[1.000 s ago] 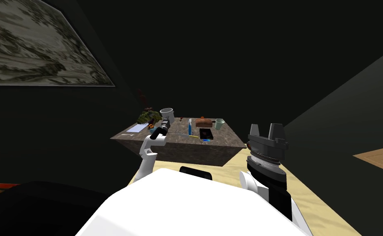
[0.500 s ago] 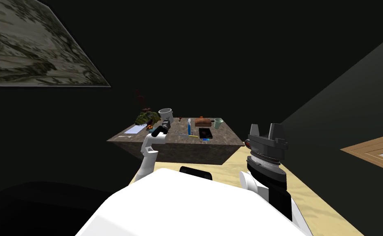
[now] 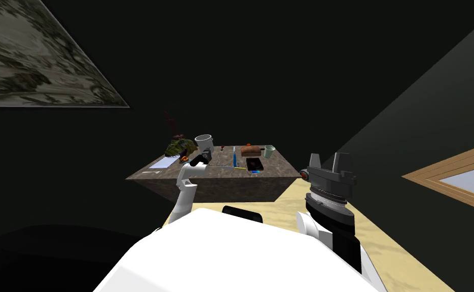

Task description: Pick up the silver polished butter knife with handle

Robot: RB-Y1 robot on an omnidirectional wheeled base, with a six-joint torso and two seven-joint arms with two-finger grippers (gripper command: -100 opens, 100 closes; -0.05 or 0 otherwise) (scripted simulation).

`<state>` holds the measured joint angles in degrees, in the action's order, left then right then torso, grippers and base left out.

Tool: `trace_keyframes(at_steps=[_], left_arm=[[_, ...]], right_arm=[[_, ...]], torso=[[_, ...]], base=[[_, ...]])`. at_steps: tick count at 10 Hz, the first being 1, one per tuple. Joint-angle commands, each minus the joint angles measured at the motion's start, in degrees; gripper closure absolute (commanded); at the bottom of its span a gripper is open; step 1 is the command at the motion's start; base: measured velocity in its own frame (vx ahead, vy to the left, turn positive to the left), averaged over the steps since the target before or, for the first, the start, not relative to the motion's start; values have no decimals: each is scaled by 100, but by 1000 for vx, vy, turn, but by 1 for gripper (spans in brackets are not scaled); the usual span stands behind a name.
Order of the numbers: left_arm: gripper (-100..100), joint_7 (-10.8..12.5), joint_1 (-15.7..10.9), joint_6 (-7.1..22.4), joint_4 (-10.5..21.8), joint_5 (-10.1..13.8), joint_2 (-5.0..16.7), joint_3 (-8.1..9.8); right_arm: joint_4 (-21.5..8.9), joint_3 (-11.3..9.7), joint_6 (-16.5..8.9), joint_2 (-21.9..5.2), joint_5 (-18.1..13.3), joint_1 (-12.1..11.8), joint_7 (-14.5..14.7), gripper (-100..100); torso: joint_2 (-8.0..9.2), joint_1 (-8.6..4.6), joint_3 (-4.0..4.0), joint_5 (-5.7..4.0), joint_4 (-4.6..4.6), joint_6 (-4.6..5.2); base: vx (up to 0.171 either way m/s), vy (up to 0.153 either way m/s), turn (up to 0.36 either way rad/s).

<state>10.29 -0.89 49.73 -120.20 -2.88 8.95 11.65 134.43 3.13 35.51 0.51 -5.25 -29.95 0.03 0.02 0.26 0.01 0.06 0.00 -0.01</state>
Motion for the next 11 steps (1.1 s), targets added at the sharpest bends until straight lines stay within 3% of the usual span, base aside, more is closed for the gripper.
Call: trace_keyframes(at_steps=[1, 10, 11], left_arm=[[-100, 39, -60, 286, 43, 4, 9, 10], [-100, 328, -430, 1672, 461, 46, 87, 31], [-100, 328, -430, 1698, 461, 46, 87, 31]], right_arm=[[0, 0, 0, 0, 0, 0, 0, 0], [0, 0, 0, 0, 0, -1, 0, 0], [0, 0, 0, 0, 0, 0, 0, 0]], torso=[[0, 0, 0, 0, 0, 0], [-8, -10, -4, -2, -2, -2], [-8, -10, -4, -2, -2, -1]], base=[[-10, 41, -87], [-1, 51, -99], [0, 54, -38]])
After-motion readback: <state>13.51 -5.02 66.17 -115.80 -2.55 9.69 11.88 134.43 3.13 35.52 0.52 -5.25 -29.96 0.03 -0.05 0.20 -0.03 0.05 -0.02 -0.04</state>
